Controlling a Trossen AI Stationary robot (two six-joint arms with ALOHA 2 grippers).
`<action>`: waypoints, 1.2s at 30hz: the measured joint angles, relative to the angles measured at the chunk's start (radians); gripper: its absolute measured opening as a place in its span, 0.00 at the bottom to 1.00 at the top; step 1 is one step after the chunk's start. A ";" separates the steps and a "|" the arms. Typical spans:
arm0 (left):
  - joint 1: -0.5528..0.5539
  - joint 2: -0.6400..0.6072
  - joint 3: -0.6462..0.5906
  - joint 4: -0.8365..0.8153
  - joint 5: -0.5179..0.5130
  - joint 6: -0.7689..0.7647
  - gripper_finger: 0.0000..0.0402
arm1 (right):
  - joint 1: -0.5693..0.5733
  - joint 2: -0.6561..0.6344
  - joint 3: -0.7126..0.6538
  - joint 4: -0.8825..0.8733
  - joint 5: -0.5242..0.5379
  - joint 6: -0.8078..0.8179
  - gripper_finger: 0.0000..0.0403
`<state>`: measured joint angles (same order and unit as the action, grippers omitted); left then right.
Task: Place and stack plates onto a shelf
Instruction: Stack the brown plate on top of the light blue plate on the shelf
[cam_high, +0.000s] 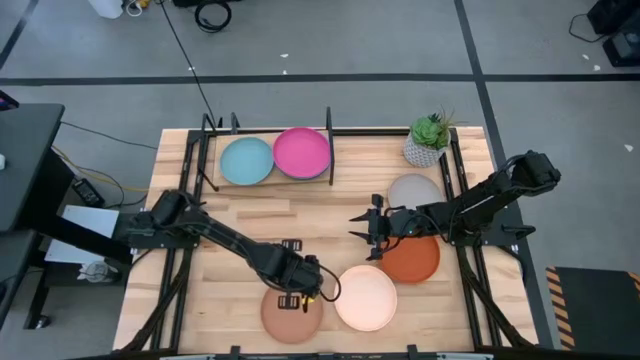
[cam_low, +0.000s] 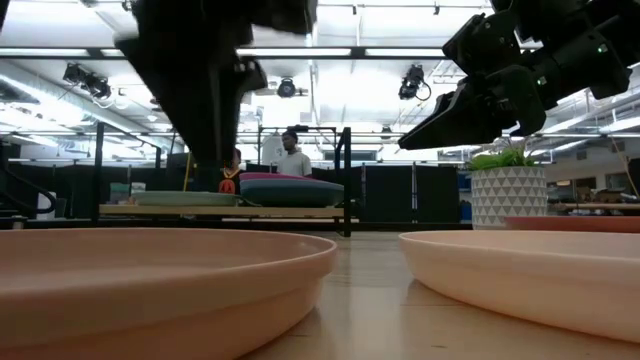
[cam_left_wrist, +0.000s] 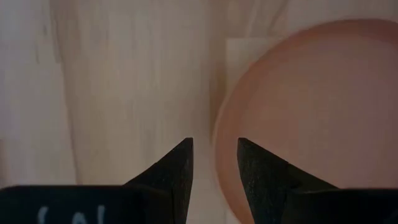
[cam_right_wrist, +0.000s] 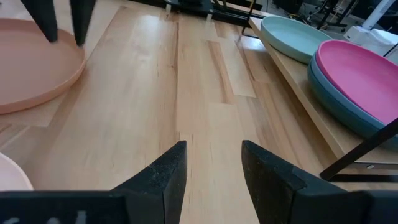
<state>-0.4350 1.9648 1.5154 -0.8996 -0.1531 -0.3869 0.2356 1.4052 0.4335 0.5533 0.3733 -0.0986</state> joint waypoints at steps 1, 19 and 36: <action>0.004 0.000 -0.022 0.022 0.008 0.000 0.33 | 0.000 0.000 0.000 0.001 0.000 0.000 0.40; 0.029 0.000 -0.184 0.185 0.124 0.013 0.23 | 0.000 0.000 0.000 0.005 0.000 -0.001 0.40; 0.150 -0.234 -0.170 -0.115 0.081 0.115 0.02 | 0.000 0.000 0.000 0.011 0.000 0.000 0.40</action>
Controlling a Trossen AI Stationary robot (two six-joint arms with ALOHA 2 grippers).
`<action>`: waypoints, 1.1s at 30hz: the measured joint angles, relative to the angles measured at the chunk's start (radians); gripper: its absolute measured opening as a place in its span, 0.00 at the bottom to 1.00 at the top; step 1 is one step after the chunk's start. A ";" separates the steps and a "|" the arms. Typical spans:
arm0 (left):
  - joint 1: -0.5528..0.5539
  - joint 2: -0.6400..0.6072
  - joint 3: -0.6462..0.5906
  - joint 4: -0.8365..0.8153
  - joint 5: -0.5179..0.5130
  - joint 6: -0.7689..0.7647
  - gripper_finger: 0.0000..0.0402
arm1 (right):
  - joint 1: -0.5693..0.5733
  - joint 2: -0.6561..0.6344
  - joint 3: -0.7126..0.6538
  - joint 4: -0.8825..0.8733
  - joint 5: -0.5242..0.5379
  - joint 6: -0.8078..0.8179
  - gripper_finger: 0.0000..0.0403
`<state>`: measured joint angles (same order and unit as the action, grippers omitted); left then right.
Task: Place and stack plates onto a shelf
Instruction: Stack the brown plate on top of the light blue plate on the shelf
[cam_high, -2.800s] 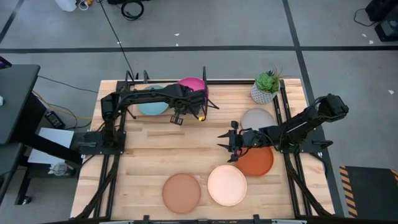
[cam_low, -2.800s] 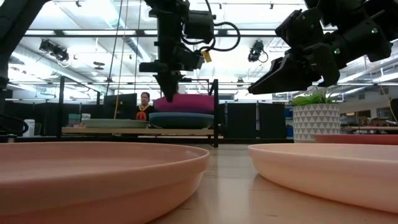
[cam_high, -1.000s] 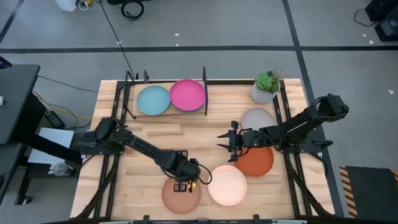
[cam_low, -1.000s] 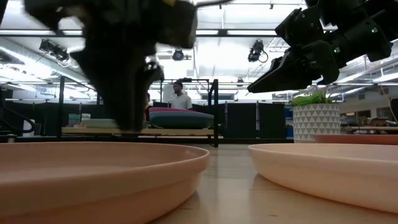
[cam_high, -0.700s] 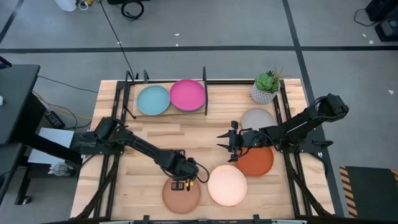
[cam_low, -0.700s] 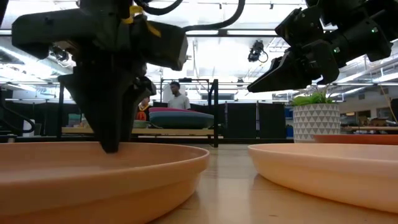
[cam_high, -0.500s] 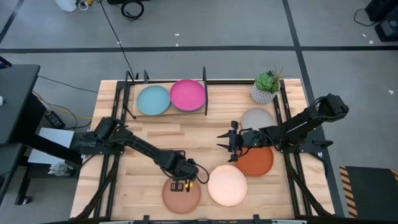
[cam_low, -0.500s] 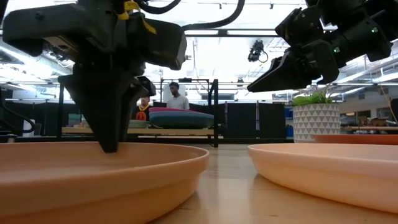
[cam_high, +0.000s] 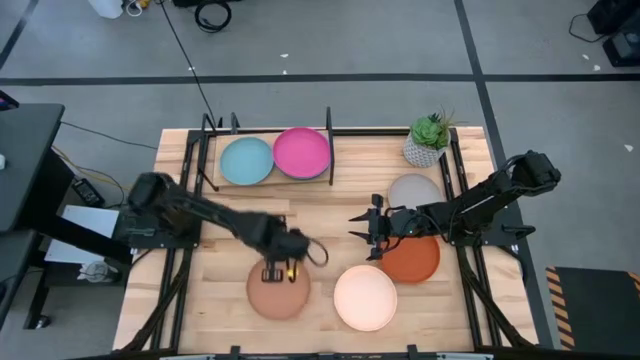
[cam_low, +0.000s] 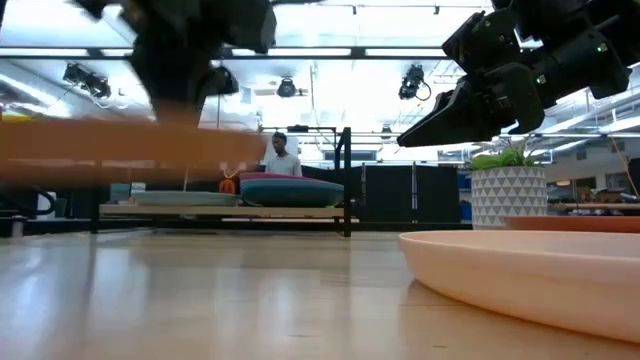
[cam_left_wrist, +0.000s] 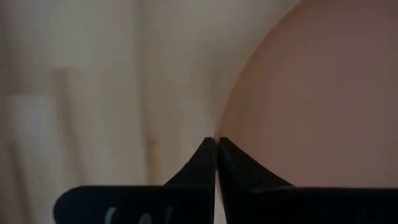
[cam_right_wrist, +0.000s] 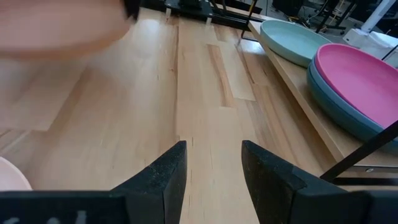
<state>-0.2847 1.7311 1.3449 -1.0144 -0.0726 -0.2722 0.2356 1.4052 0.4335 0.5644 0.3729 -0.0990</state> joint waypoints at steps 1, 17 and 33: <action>0.023 -0.033 0.000 -0.027 -0.004 0.002 0.02 | 0.000 0.000 0.000 0.000 0.000 0.000 0.40; 0.698 -0.270 0.000 -0.239 -0.101 0.444 0.02 | 0.001 0.000 0.000 0.008 -0.008 -0.003 0.40; 1.210 -0.258 0.000 -0.103 -0.002 0.991 0.02 | 0.001 0.000 0.000 -0.001 -0.006 0.028 0.40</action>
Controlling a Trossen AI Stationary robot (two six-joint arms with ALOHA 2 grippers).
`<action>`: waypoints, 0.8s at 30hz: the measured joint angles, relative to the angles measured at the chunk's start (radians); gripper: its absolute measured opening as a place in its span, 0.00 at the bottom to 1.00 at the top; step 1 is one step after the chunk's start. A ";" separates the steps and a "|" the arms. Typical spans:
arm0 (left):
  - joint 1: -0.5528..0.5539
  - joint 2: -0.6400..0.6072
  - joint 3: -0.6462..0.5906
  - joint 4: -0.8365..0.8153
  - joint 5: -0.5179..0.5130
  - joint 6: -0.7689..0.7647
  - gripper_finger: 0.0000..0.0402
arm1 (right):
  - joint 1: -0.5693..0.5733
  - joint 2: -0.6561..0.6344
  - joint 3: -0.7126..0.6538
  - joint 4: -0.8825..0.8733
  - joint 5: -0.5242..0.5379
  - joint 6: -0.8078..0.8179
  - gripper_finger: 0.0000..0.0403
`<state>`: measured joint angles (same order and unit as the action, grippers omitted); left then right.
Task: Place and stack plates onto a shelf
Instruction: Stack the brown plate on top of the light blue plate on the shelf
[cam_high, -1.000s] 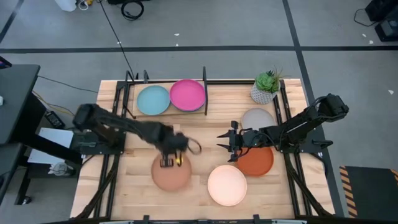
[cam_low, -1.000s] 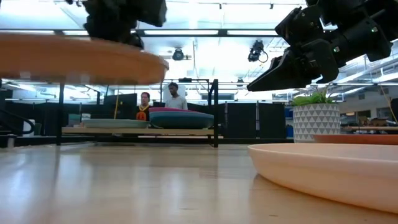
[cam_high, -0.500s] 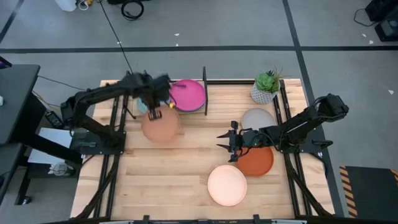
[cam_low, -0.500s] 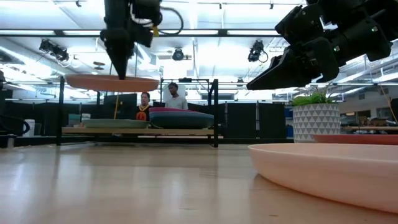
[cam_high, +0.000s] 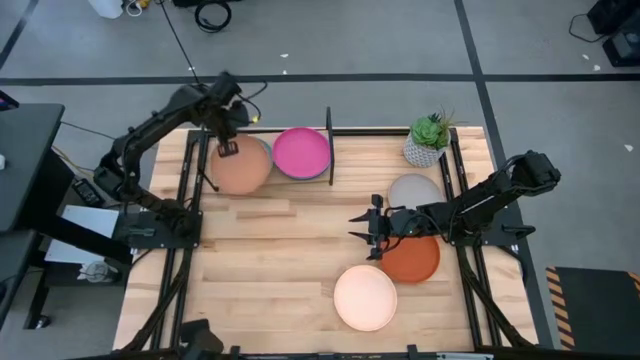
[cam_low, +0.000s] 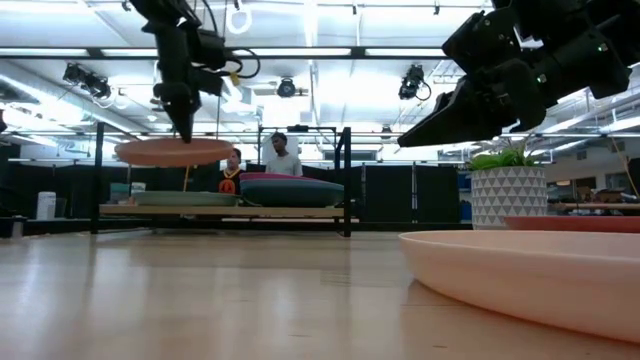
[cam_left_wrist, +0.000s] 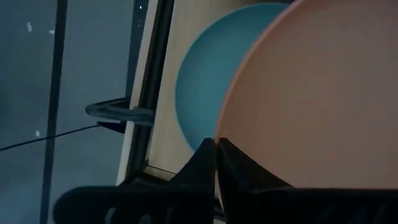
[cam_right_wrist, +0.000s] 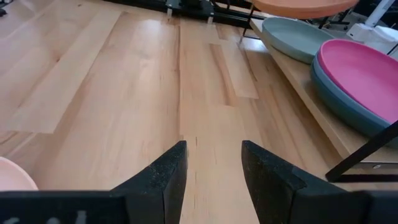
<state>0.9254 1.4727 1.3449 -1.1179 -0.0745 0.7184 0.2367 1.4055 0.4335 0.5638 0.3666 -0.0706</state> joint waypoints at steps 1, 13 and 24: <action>0.009 0.000 0.000 0.002 0.001 0.011 0.02 | 0.000 0.000 0.000 0.004 0.005 -0.001 0.40; 0.020 0.143 0.000 0.042 -0.059 0.041 0.02 | -0.054 0.000 0.000 0.059 0.007 -0.095 0.40; 0.021 0.150 0.000 0.056 -0.086 -0.087 0.03 | -0.065 0.000 0.000 0.074 -0.002 -0.103 0.40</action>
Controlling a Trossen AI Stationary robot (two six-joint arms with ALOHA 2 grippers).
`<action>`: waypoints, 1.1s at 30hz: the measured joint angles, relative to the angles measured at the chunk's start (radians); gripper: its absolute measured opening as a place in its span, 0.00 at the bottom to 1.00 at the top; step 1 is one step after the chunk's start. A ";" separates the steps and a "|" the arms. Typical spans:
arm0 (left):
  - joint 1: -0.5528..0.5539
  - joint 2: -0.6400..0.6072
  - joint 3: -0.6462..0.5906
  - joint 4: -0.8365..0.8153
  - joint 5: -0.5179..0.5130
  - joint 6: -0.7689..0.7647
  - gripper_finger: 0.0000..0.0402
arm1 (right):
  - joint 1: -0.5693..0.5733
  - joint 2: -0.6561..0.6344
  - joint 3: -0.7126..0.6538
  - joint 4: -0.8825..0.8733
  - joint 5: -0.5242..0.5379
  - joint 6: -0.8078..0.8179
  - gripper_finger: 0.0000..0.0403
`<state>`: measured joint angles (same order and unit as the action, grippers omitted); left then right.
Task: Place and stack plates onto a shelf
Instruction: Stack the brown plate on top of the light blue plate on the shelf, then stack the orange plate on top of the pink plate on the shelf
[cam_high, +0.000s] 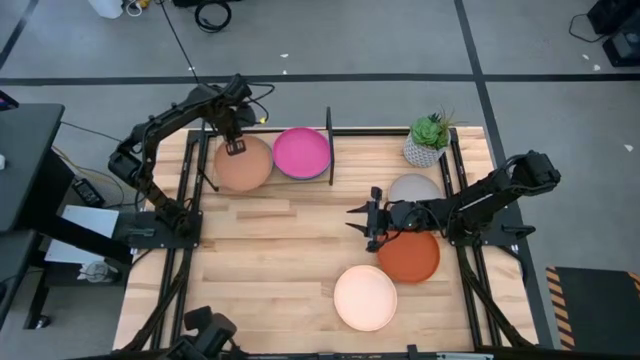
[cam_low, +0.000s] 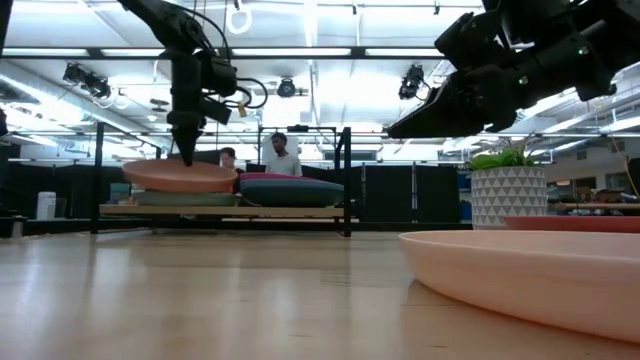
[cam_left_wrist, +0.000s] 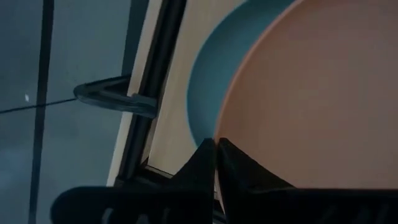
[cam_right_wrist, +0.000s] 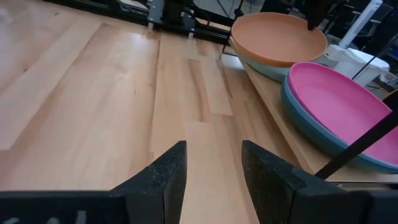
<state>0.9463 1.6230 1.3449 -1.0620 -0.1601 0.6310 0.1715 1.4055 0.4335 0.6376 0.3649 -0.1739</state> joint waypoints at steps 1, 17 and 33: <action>0.000 0.000 0.000 0.001 -0.006 -0.021 0.03 | 0.000 0.000 0.000 0.000 0.000 -0.002 0.40; 0.013 0.000 0.000 0.003 -0.126 -0.299 0.03 | 0.001 0.000 0.000 0.005 -0.026 -0.005 0.40; 0.002 0.000 0.000 -0.008 -0.132 -0.278 0.31 | 0.001 0.000 0.000 0.005 -0.026 -0.005 0.40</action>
<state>0.9485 1.6229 1.3449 -1.0697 -0.2921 0.3527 0.1722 1.4055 0.4337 0.6426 0.3389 -0.1785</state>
